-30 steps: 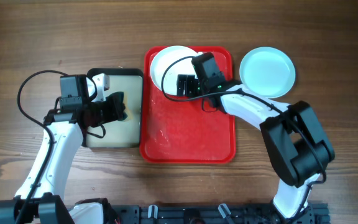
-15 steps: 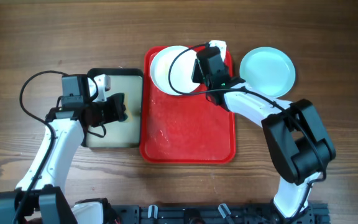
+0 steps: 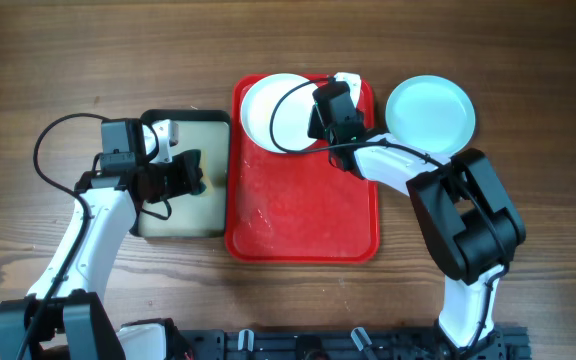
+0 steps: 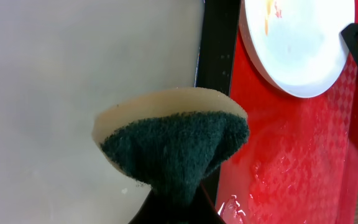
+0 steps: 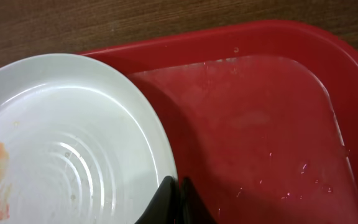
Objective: Clean dirty plates on tray and stack at the side
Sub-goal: 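Move the right gripper to the white plate and grip its rim, then move the sponge with the left gripper onto the white plate and scrub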
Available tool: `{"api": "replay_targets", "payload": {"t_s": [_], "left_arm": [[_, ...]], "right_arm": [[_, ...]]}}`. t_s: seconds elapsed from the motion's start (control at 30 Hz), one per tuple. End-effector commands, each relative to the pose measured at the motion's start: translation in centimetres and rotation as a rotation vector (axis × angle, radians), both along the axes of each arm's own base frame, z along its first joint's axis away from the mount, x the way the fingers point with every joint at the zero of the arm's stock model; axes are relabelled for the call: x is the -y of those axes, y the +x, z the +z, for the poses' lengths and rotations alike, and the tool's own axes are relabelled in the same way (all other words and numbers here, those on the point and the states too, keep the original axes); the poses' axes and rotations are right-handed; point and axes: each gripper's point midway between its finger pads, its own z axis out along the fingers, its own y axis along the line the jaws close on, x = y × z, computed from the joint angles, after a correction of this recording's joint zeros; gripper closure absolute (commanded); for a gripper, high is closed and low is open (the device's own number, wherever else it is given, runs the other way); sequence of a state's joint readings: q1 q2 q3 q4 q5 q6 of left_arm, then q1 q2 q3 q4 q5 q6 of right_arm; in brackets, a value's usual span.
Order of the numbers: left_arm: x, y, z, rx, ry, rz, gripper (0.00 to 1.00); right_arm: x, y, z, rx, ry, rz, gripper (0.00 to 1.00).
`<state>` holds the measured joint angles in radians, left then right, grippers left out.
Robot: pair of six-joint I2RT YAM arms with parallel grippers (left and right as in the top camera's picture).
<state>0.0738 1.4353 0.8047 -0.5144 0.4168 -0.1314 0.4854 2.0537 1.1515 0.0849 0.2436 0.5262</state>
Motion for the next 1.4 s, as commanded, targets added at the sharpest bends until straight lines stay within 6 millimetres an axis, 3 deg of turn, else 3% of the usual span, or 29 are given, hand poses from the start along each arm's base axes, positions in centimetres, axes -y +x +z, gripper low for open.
{"api": "replay_targets", "payload": {"t_s": [0.0, 0.2, 0.3, 0.4, 0.5, 0.53, 0.57, 0.67, 0.73, 0.77, 0.83, 0.93, 1.0, 1.17, 1.37], "left_arm": [[0.2, 0.0, -0.3, 0.005, 0.008, -0.025, 0.96], [0.2, 0.0, -0.3, 0.005, 0.008, -0.025, 0.96], [0.2, 0.0, -0.3, 0.005, 0.008, -0.025, 0.96], [0.2, 0.0, -0.3, 0.004, 0.008, -0.025, 0.96], [-0.1, 0.1, 0.0, 0.01, 0.024, -0.011, 0.96], [-0.5, 0.6, 0.4, 0.022, 0.035, 0.015, 0.96], [-0.7, 1.4, 1.6, 0.05, 0.04, 0.028, 0.96], [-1.5, 3.1, 5.7, 0.073, 0.081, 0.071, 0.96], [-1.7, 4.0, 8.5, 0.099, 0.141, 0.074, 0.96], [-0.7, 4.7, 10.3, 0.141, 0.168, 0.042, 0.96], [2.1, 5.1, 11.1, 0.186, 0.165, -0.03, 0.96], [5.5, 4.9, 9.7, 0.165, 0.162, -0.123, 0.96], [6.9, 5.0, 7.1, 0.111, 0.197, -0.158, 0.96], [7.6, 5.6, 3.3, 0.027, 0.208, -0.159, 0.96], [8.2, 5.5, 2.4, 0.006, 0.205, -0.178, 0.96]], "right_arm": [[0.4, -0.7, -0.8, -0.04, -0.018, 0.003, 0.96], [1.1, -4.4, 3.1, -0.154, -0.017, 0.047, 0.96], [-0.3, -8.8, 1.3, -0.363, 0.054, 0.151, 0.96], [0.2, -12.1, 0.1, -0.511, 0.047, 0.168, 0.96], [-0.1, -13.1, 0.0, -0.548, 0.051, 0.225, 0.96], [-0.3, -13.0, 0.0, -0.543, 0.054, 0.236, 0.9], [-0.3, -13.0, 0.1, -0.54, 0.055, 0.237, 0.64], [-0.3, -12.7, 0.1, -0.531, 0.059, 0.235, 0.44], [0.0, -12.3, 0.2, -0.524, 0.067, 0.225, 0.42], [0.2, -12.1, 0.2, -0.522, 0.078, 0.218, 0.49], [0.7, -11.8, 0.3, -0.528, 0.098, 0.207, 0.74], [0.9, -11.8, 0.3, -0.531, 0.103, 0.204, 0.75], [0.8, -11.8, 0.3, -0.53, 0.104, 0.204, 0.72], [0.7, -11.5, 0.0, -0.525, 0.106, 0.203, 0.76], [0.7, -11.5, -0.5, -0.532, 0.105, 0.201, 0.96]]}}
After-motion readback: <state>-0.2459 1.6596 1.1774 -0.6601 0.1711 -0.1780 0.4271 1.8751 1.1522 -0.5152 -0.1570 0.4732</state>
